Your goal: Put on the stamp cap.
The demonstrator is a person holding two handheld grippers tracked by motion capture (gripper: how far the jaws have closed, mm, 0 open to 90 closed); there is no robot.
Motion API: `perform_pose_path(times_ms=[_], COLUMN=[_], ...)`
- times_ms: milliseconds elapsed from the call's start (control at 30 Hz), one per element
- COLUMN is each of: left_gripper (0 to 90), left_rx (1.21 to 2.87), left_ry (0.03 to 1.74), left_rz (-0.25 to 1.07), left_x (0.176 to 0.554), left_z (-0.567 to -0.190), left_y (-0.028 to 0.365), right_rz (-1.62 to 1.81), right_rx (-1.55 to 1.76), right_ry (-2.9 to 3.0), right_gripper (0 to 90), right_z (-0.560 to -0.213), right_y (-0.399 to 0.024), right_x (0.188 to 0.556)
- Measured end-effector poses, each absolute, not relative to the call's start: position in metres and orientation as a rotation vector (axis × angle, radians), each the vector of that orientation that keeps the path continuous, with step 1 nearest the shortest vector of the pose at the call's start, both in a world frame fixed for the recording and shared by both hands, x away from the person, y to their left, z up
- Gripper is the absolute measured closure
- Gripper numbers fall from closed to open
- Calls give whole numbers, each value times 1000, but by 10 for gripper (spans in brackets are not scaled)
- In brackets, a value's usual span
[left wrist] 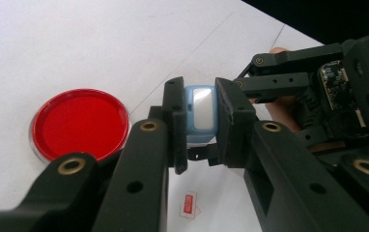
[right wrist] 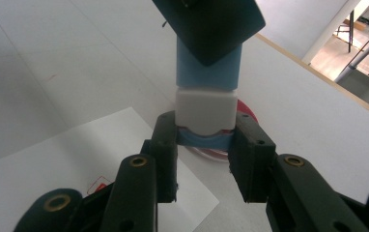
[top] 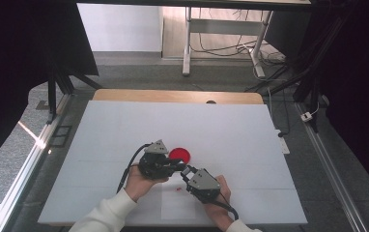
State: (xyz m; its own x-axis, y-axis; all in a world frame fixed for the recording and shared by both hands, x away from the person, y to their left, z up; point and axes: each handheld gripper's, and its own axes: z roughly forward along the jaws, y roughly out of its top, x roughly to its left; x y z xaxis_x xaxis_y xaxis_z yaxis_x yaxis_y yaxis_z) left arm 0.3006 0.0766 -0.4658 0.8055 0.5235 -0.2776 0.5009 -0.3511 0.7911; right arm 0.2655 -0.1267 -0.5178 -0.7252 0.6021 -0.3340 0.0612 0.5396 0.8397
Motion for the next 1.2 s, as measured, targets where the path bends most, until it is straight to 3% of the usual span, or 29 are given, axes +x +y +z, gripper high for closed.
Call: perform_pose_path(times_ms=[333, 833, 1200], left_gripper=[762, 760, 760], left_rx=[1982, 1996, 1980], left_ry=[777, 763, 755], left_rz=[-20, 28, 55], left_x=[304, 300, 299], left_z=[-469, -465, -459], left_y=[79, 78, 82], right_rz=[1160, 1161, 1214], right_rx=[530, 517, 553], right_ry=[2190, 2215, 2243], right_gripper=[650, 634, 514], right_z=[-516, -517, -517], right_y=[-128, -132, -141], right_x=[267, 270, 275])
